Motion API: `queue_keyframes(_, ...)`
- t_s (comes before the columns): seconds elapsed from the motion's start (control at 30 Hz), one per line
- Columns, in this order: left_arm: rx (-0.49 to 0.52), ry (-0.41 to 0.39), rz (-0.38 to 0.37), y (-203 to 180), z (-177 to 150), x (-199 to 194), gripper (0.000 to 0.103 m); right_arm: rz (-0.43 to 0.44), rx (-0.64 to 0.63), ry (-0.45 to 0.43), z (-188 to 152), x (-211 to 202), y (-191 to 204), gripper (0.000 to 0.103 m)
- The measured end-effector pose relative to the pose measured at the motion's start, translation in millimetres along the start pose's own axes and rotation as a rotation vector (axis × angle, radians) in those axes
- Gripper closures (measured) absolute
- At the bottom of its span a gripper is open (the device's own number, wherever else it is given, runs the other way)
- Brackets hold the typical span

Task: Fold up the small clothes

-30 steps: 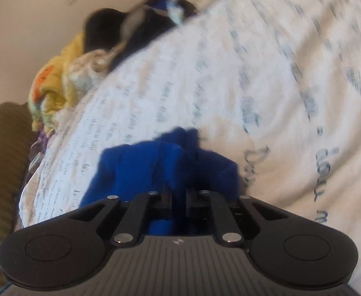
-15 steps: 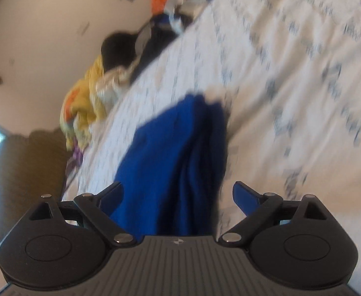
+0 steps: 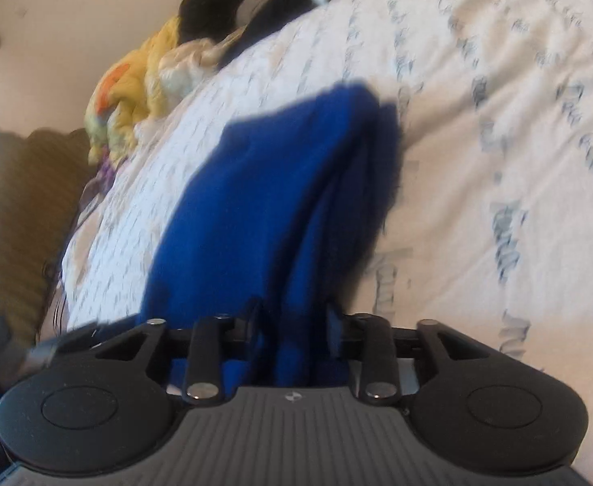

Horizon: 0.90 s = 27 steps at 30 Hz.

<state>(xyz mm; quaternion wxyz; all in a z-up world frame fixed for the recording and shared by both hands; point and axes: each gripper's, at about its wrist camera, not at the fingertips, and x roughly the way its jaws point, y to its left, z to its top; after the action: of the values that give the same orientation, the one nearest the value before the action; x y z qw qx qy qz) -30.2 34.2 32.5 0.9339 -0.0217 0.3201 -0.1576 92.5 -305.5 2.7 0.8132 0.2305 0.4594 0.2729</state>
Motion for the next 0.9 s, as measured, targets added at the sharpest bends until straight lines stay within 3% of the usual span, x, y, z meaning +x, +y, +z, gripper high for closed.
queue_keyframes(0.07, 0.075, -0.073, -0.046, -22, 8, -4, 0.014, 0.013, -0.055, -0.115, 22, -10, 16, 0.032)
queue_keyframes(0.1, 0.106, -0.074, -0.075, -33, 11, 2, 0.011, 0.031, -0.092, -0.141, 36, -6, 27, 0.017)
queue_keyframes(0.17, 0.167, -0.023, -0.118, -55, 10, 28, 0.017, 0.058, -0.145, -0.081, 63, 25, 44, 0.015)
queue_keyframes(0.23, 0.212, 0.089, -0.115, -68, 0, 64, 0.024, -0.029, -0.182, 0.03, 86, 74, 56, 0.016)
queue_keyframes(0.27, 0.228, 0.072, -0.095, -71, -8, 71, 0.024, -0.117, -0.229, 0.088, 91, 101, 57, 0.016)
queue_keyframes(0.3, 0.259, 0.038, -0.081, -74, -15, 72, 0.021, -0.174, -0.301, 0.089, 91, 119, 55, 0.012)
queue_keyframes(0.37, 0.244, 0.024, -0.078, -73, -18, 72, 0.021, -0.198, -0.416, 0.061, 91, 132, 59, 0.008)
queue_keyframes(0.43, 0.238, 0.02, -0.079, -73, -19, 73, 0.021, -0.256, -0.428, 0.119, 99, 138, 71, 0.01)
queue_keyframes(0.5, 0.232, 0.018, -0.081, -74, -20, 73, 0.019, -0.305, -0.449, 0.107, 103, 134, 89, 0.01)
queue_keyframes(0.57, 0.23, 0.019, -0.086, -73, -20, 73, 0.017, -0.196, -0.462, 0.073, 99, 122, 109, 0.011)
queue_keyframes(0.63, 0.233, 0.022, -0.091, -73, -20, 75, 0.016, -0.114, -0.453, 0.125, 96, 140, 126, 0.011)
queue_keyframes(0.7, 0.237, 0.023, -0.089, -77, -23, 69, 0.015, -0.14, -0.454, 0.214, 88, 181, 124, 0.008)
queue_keyframes(0.73, 0.238, 0.022, -0.083, -79, -23, 69, 0.015, -0.174, -0.56, 0.133, 82, 195, 129, 0.006)
queue_keyframes(0.77, 0.234, 0.022, -0.081, -79, -22, 70, 0.015, -0.223, -0.635, 0.108, 78, 205, 133, 0.0)
queue_keyframes(0.9, 0.222, 0.014, -0.077, -76, -23, 66, 0.014, -0.264, -0.666, 0.142, 80, 210, 142, 0.002)
